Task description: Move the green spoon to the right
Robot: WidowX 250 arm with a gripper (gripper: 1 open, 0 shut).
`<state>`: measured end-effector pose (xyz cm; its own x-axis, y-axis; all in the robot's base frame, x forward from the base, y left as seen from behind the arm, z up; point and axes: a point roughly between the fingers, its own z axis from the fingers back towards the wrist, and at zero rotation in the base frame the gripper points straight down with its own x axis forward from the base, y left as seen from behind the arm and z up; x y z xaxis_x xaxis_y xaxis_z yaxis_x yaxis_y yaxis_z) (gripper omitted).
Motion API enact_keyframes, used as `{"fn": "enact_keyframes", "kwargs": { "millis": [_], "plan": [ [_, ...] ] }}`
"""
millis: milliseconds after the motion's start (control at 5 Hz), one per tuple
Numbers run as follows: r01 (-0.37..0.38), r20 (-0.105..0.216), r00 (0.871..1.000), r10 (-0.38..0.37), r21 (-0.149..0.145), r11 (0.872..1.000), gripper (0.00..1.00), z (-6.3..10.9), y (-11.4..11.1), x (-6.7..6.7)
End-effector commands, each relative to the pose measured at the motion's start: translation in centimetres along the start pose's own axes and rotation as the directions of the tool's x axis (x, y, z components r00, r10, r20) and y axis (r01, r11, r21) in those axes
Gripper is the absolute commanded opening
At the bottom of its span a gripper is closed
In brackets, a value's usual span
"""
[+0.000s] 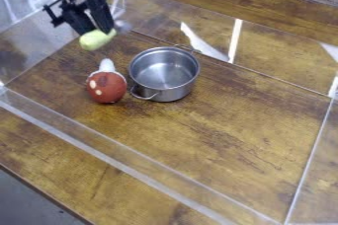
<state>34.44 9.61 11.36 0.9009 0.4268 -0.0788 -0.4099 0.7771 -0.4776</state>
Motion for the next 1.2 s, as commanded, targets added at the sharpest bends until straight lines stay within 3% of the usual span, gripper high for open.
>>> {"fn": "enact_keyframes", "kwargs": {
  "millis": [0,200,400,600,800,1000],
  "plan": [
    [0.120,0.017,0.993,-0.120,0.023,0.993,0.00,-1.1,-3.7,-3.0],
    [0.215,-0.052,0.976,-0.212,0.047,0.976,0.00,-4.5,-5.4,-5.7],
    [0.283,-0.126,0.954,-0.272,0.080,0.956,0.00,-7.1,-6.5,-7.3],
    [0.366,-0.182,0.921,-0.344,0.107,0.924,0.00,-7.8,-5.5,-8.0],
    [0.409,-0.202,0.903,-0.380,0.127,0.904,0.00,-8.0,-4.5,-7.8],
    [0.420,-0.208,0.898,-0.387,0.146,0.896,0.00,-8.4,-4.4,-7.6]
  ]
}}
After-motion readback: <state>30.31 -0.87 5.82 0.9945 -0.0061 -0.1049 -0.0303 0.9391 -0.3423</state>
